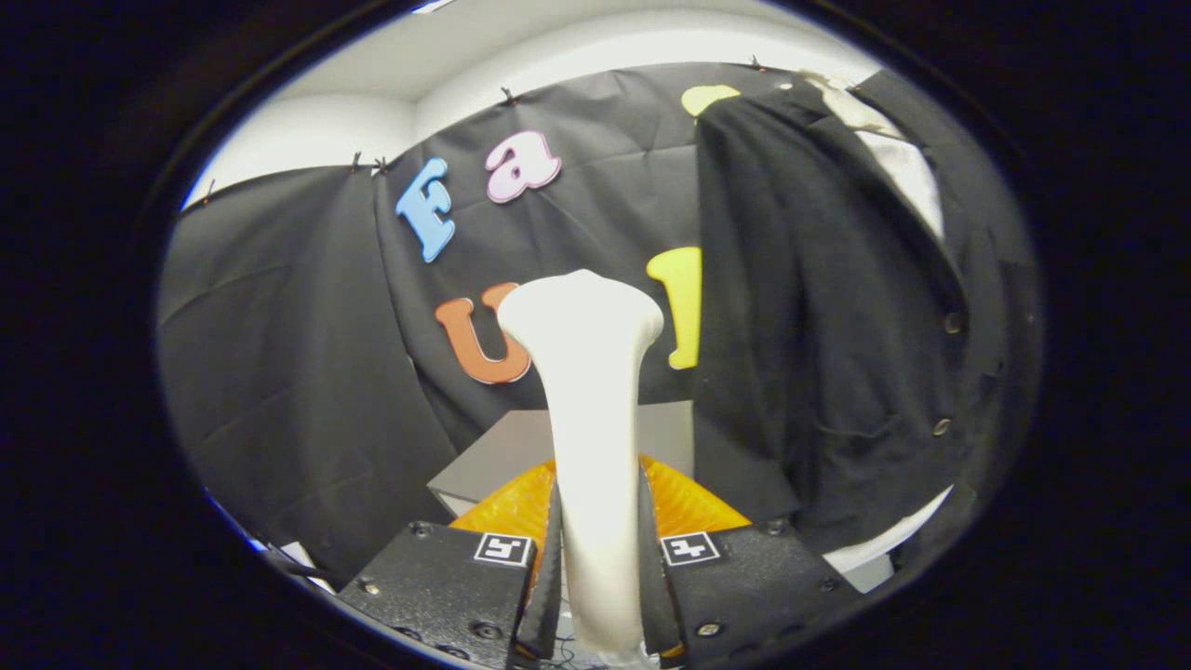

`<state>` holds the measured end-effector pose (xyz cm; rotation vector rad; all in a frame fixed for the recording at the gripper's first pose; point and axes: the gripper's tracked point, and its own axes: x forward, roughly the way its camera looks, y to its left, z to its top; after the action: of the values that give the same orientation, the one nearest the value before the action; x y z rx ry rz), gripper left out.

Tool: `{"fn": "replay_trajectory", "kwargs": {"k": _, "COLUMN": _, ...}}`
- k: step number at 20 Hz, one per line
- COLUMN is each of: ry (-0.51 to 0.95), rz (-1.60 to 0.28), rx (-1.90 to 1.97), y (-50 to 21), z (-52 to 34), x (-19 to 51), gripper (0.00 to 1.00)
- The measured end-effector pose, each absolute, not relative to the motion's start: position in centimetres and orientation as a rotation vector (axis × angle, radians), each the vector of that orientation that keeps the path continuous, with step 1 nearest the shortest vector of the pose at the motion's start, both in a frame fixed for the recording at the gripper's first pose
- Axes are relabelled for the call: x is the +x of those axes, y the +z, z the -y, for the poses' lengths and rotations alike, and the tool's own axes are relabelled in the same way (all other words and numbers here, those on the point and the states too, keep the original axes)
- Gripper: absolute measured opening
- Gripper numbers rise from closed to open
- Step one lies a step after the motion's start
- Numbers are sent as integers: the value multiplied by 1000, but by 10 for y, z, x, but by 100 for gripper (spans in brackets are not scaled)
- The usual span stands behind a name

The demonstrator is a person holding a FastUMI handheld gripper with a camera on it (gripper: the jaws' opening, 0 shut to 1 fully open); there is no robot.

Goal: Iron the clothes twice with a garment steamer, once on the left side and once on the right side.

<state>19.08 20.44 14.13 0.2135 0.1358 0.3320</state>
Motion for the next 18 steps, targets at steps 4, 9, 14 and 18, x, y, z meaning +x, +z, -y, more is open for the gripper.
{"fn": "replay_trajectory", "kwargs": {"k": 4, "ry": 237, "rz": -80, "rx": 217, "y": 150, "z": -135, "x": 153, "gripper": 37}}
{"fn": "replay_trajectory", "kwargs": {"k": 9, "ry": 105, "rz": -34, "rx": 225, "y": 162, "z": -52, "x": 130, "gripper": 37}}
{"fn": "replay_trajectory", "kwargs": {"k": 14, "ry": 23, "rz": 32, "rx": 228, "y": 188, "z": -2, "x": 131, "gripper": 37}}
{"fn": "replay_trajectory", "kwargs": {"k": 18, "ry": -21, "rz": 51, "rx": 219, "y": 205, "z": 18, "x": 155, "gripper": 37}}
